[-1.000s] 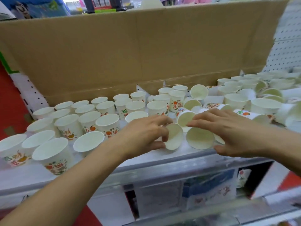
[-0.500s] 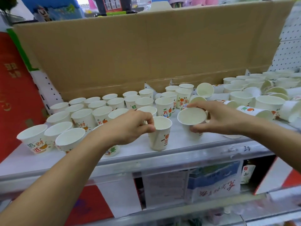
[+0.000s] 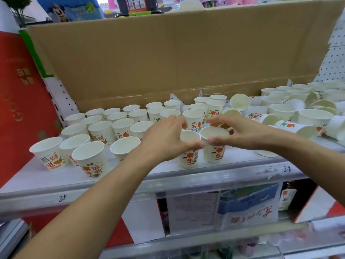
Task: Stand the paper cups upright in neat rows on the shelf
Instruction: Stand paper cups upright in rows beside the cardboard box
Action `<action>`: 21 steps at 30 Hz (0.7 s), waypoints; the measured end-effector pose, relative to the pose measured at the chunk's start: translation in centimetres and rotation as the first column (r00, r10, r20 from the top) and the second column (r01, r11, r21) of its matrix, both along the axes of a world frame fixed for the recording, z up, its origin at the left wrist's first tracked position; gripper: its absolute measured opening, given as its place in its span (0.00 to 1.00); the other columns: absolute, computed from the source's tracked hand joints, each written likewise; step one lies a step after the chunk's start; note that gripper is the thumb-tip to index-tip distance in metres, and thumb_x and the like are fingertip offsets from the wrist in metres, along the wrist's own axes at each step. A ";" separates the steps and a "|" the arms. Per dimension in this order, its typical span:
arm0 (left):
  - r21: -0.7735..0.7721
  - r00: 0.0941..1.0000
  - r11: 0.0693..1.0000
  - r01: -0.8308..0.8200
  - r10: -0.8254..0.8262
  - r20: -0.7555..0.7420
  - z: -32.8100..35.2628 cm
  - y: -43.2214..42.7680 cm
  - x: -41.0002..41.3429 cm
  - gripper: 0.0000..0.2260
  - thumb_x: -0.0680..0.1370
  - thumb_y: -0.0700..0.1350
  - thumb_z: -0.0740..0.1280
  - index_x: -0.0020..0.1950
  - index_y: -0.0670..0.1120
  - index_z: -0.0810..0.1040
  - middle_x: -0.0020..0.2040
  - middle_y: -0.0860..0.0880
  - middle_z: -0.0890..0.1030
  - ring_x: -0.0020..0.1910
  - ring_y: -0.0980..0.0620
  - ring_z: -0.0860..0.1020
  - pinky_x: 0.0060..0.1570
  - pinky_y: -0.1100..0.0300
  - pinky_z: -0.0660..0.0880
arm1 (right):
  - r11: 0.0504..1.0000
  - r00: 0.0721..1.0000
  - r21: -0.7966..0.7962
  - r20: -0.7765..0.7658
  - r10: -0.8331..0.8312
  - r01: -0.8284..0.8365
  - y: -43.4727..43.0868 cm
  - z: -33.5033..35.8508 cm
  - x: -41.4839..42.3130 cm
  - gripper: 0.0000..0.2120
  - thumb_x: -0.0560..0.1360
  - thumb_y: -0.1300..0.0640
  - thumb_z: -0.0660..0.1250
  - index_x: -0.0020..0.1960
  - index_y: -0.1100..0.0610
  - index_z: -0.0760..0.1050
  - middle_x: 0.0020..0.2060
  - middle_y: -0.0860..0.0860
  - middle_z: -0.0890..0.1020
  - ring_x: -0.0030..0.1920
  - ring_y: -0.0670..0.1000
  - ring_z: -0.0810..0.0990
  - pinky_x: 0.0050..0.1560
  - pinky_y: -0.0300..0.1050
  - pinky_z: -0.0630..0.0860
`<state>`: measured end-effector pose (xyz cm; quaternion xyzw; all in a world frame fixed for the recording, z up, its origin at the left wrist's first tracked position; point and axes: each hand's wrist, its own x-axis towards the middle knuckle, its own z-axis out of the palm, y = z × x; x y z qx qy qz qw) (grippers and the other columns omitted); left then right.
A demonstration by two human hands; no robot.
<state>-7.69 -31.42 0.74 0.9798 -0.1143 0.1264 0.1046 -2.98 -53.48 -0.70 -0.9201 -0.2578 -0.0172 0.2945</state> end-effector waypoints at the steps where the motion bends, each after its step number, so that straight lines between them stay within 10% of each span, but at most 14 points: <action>1: -0.015 1.000 1.000 -0.005 0.005 0.003 -0.1 0.1 0.1 0.28 0.68 0.71 0.65 0.58 0.54 0.71 0.56 0.56 0.76 0.53 0.53 0.73 0.51 0.50 0.75 | 1.000 1.000 -0.001 0.027 -0.001 0.001 0.2 -0.1 0.0 0.35 0.67 0.34 0.68 0.70 0.46 0.67 0.62 0.43 0.74 0.57 0.41 0.74 0.49 0.33 0.68; 15: 0.008 0.994 0.998 -0.058 0.059 -0.087 1.4 4.6 -2.0 0.30 0.66 0.68 0.70 0.63 0.56 0.69 0.61 0.57 0.74 0.56 0.57 0.73 0.54 0.57 0.73 | 0.999 0.991 0.048 0.133 -0.007 0.001 5.0 -1.0 -2.2 0.39 0.66 0.29 0.62 0.72 0.46 0.64 0.68 0.44 0.70 0.65 0.44 0.68 0.65 0.45 0.67; 21: -0.120 0.989 0.982 0.145 -0.139 0.051 2.4 0.5 -2.5 0.28 0.68 0.69 0.63 0.65 0.59 0.70 0.59 0.63 0.72 0.58 0.62 0.70 0.54 0.59 0.69 | 0.989 0.970 0.132 0.220 -0.102 0.074 -4.6 3.0 -1.8 0.26 0.70 0.39 0.65 0.65 0.46 0.73 0.57 0.40 0.77 0.56 0.37 0.75 0.54 0.37 0.72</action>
